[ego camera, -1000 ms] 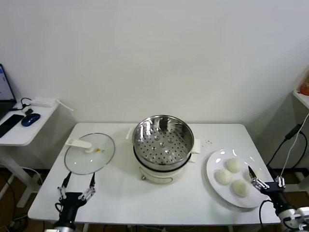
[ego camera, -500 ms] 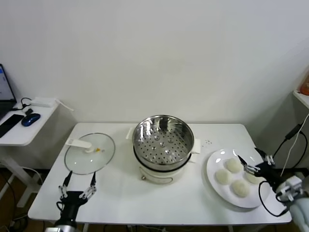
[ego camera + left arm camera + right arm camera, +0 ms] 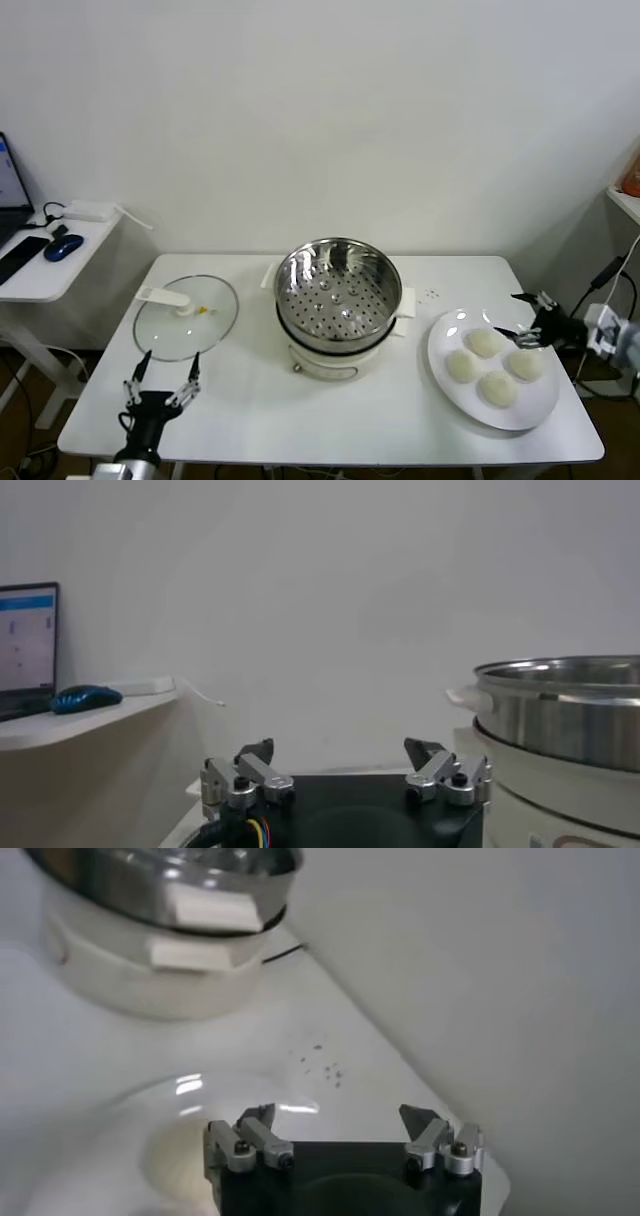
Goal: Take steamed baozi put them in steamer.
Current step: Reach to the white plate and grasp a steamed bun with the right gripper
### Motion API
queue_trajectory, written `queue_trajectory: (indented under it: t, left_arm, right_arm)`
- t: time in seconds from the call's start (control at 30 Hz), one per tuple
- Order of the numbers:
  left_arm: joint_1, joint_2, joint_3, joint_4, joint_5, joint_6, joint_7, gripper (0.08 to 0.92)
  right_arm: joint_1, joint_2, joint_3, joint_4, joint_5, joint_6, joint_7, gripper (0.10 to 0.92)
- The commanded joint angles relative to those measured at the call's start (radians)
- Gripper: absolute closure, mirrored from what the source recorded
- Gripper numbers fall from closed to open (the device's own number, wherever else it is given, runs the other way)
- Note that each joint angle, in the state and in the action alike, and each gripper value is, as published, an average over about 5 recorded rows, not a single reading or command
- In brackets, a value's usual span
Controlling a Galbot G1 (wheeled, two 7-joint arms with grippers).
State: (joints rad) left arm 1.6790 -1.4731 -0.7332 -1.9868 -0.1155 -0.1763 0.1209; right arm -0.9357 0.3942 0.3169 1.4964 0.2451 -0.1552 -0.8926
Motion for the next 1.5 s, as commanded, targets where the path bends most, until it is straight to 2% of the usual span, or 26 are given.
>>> queue_trajectory:
  t: [0.03,0.43,0.67,1.03,1.5]
  left_arm:
    - [-0.006,0.010,0.000,0.003,-0.006,0.010,-0.001,0.177]
    - [-0.022,0.011,0.001,0.003,-0.011,0.023,0.001,0.177]
    - [-0.026,0.013,-0.005,0.001,-0.013,0.027,-0.001,0.177]
    - [-0.023,0.020,-0.008,-0.012,-0.005,0.041,-0.003,0.177]
    - [-0.024,0.013,-0.006,-0.013,-0.002,0.048,-0.005,0.177]
  right_arm:
    - [0.315,-0.180,-0.357,-0.059,-0.024,-0.027,-0.199,0.203]
    - [0.978,0.032,-1.049,-0.270,-0.054,0.014,-0.234,0.203]
    - [1.186,0.151,-1.334,-0.372,-0.088,0.059,-0.282,0.203]
    - [1.178,0.281,-1.376,-0.447,-0.254,0.124,-0.276,0.203]
    - [1.011,0.317,-1.244,-0.489,-0.386,0.160,-0.256,0.203]
